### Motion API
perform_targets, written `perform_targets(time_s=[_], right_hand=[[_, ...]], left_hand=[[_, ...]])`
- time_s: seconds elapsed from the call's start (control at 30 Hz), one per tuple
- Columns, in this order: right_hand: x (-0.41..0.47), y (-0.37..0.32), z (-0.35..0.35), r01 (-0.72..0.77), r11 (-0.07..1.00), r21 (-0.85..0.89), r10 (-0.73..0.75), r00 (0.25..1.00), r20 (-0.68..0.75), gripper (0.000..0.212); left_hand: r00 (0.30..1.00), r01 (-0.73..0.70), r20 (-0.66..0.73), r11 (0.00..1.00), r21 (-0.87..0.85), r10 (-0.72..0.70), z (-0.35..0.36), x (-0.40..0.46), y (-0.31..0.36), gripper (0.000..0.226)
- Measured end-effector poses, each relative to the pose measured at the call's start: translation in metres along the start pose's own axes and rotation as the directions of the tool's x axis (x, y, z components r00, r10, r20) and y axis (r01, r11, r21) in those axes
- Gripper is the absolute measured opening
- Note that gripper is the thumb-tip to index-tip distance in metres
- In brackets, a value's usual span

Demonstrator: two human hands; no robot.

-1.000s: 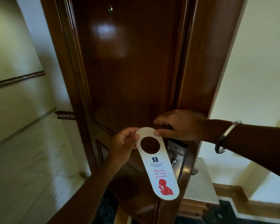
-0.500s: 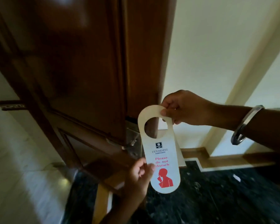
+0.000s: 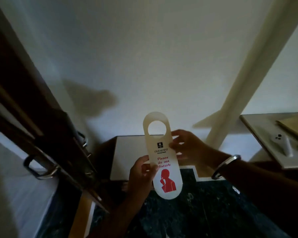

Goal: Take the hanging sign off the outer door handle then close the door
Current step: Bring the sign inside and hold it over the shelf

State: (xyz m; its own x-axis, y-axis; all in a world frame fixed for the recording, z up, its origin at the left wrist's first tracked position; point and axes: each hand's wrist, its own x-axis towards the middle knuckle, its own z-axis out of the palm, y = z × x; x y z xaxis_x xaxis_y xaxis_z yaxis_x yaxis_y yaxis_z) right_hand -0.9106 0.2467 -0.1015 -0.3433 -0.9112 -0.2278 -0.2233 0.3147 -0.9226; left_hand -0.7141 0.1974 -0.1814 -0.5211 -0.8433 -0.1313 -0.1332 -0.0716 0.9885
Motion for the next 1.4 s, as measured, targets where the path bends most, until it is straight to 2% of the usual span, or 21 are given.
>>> perform_targets(time_s=[0.07,0.2,0.3,0.4,0.57,0.73,0.87,0.97,1.17,1.4], right_hand=[[0.016,0.020,-0.004,-0.021,1.000,-0.007,0.021,1.000,0.010,0.020],[0.058,0.046,-0.003,-0.080,0.997,0.000,0.080,0.995,0.060,0.027],[0.101,0.060,0.006,-0.135,0.991,-0.025,0.135,0.990,0.028,0.029],[0.141,0.071,0.012,-0.175,0.985,0.008,0.175,0.985,-0.013,0.021],[0.199,0.100,0.008,-0.266,0.964,0.013,0.266,0.964,-0.022,0.017],[0.250,0.143,-0.001,-0.286,0.957,0.045,0.289,0.954,-0.078,0.010],[0.290,0.195,0.000,-0.406,0.912,0.067,0.410,0.909,-0.071,0.005],[0.321,0.236,0.004,-0.479,0.878,0.012,0.479,0.876,-0.056,0.001],[0.391,0.350,0.029,-0.583,0.803,-0.124,0.584,0.811,-0.034,0.007],[0.440,0.447,0.049,-0.630,0.714,-0.305,0.656,0.754,-0.021,0.006]], left_hand=[[0.999,0.035,-0.035,0.999,0.022,-0.035,0.015,0.015,-0.003,0.028],[0.994,0.085,-0.078,0.988,0.126,-0.075,0.028,0.047,-0.014,0.028],[0.981,0.170,-0.128,0.966,0.195,-0.146,0.030,0.081,-0.024,0.024],[0.964,0.229,-0.187,0.945,0.235,-0.187,0.029,0.119,-0.034,0.015],[0.934,0.326,-0.246,0.901,0.287,-0.260,0.030,0.183,-0.052,0.026],[0.908,0.399,-0.261,0.869,0.292,-0.329,0.037,0.246,-0.087,0.013],[0.844,0.529,-0.249,0.818,0.227,-0.476,0.047,0.286,-0.127,0.019],[0.790,0.609,-0.242,0.766,0.206,-0.563,0.055,0.309,-0.164,0.022],[0.661,0.749,-0.229,0.647,0.142,-0.715,0.073,0.355,-0.267,0.022],[0.588,0.806,-0.237,0.584,0.092,-0.773,0.091,0.392,-0.361,0.028]])
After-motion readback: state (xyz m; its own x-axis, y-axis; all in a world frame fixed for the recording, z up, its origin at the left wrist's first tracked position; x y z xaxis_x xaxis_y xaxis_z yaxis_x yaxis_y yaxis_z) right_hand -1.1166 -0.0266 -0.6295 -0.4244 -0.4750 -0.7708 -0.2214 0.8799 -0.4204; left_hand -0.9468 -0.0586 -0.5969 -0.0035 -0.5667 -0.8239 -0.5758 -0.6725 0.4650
